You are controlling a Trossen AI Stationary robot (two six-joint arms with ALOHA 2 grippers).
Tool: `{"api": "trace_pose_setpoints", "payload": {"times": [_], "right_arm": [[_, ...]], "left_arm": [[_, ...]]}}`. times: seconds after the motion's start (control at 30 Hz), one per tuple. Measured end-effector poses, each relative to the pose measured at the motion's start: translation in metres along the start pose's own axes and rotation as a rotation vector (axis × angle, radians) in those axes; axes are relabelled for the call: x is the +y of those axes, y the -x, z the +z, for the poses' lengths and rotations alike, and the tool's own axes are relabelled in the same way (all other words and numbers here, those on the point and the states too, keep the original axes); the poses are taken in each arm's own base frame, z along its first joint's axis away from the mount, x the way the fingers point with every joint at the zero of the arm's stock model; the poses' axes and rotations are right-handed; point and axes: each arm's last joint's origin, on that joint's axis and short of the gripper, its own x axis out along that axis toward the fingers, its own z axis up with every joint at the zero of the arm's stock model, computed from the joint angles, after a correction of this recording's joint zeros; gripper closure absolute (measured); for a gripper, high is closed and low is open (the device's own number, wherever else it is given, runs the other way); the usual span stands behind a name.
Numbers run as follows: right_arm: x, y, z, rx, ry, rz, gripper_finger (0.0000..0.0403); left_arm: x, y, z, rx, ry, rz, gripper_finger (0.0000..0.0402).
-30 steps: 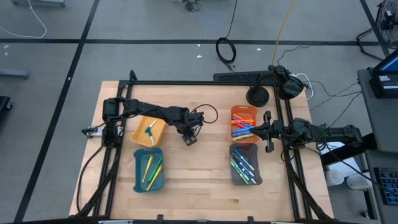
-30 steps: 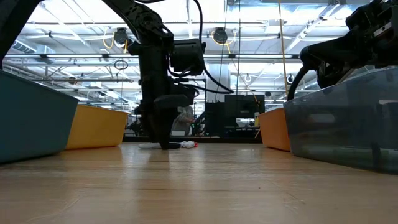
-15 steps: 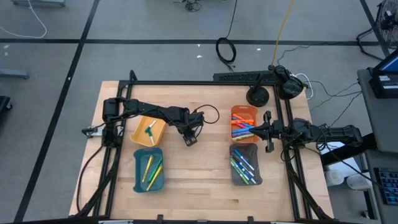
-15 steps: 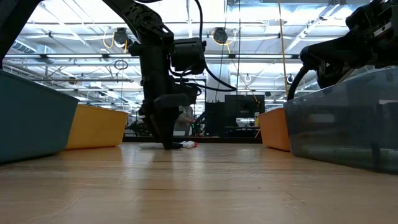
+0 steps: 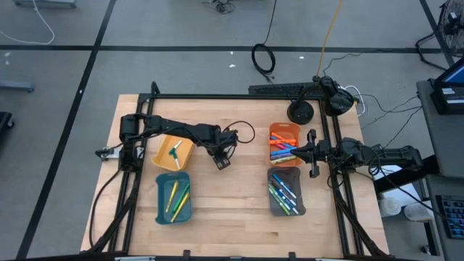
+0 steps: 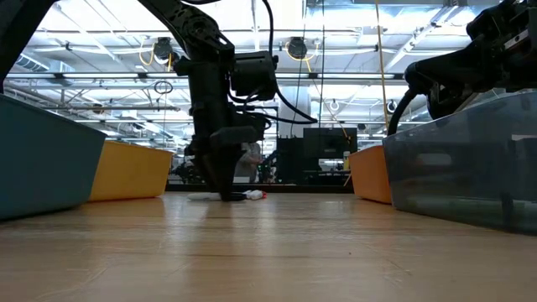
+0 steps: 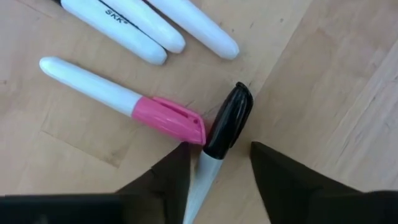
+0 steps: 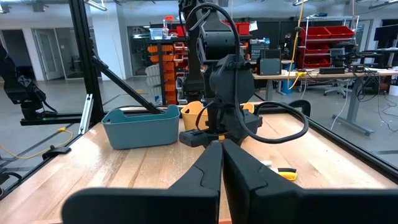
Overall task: Pick & Place Markers
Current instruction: Put the bottom black mini marker into the yellow bin
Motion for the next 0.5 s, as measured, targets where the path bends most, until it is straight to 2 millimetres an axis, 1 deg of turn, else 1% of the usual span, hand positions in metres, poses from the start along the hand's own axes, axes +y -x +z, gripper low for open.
{"api": "trace_pose_setpoints", "payload": {"times": [0.23, 0.3, 0.5], "right_arm": [[0.0, 0.0, 0.0001, 0.0, 0.0, 0.0, 0.0399], [0.0, 0.0, 0.0, 0.0, 0.0, 0.0, 0.0399], [0.0, 0.0, 0.0, 0.0, 0.0, 0.0, 0.0399]], "left_arm": [[0.0001, 0.0001, 0.0002, -0.003, -0.01, 0.006, 0.0341], [-0.0001, 0.0003, 0.0006, -0.006, -0.009, 0.005, 0.0367], [-0.0017, -0.0018, 0.0027, -0.05, 0.012, -0.012, 0.0368]]}}
